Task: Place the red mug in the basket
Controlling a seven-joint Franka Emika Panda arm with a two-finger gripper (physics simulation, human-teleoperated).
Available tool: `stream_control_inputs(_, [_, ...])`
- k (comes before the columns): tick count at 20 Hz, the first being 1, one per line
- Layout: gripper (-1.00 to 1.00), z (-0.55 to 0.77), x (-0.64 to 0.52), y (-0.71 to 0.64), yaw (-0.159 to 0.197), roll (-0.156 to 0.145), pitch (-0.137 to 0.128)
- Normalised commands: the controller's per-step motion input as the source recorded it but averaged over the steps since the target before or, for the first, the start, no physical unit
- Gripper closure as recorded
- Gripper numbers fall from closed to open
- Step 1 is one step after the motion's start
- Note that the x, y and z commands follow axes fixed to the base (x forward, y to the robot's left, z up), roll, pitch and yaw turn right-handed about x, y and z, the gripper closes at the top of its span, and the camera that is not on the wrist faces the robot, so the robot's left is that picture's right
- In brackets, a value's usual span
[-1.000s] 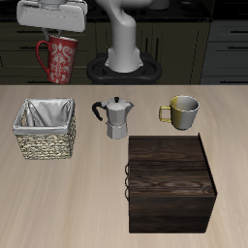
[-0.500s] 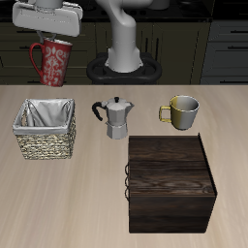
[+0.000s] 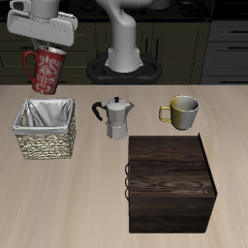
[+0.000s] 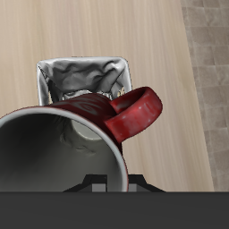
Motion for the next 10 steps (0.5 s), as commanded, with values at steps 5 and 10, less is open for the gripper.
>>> stream_control_inputs(5, [1.00, -0.31, 0.25, -0.19, -0.025, -0.036, 0.075])
stream_control_inputs(10, [1.00, -0.22, 0.06, -0.05, 0.005, 0.001, 0.045])
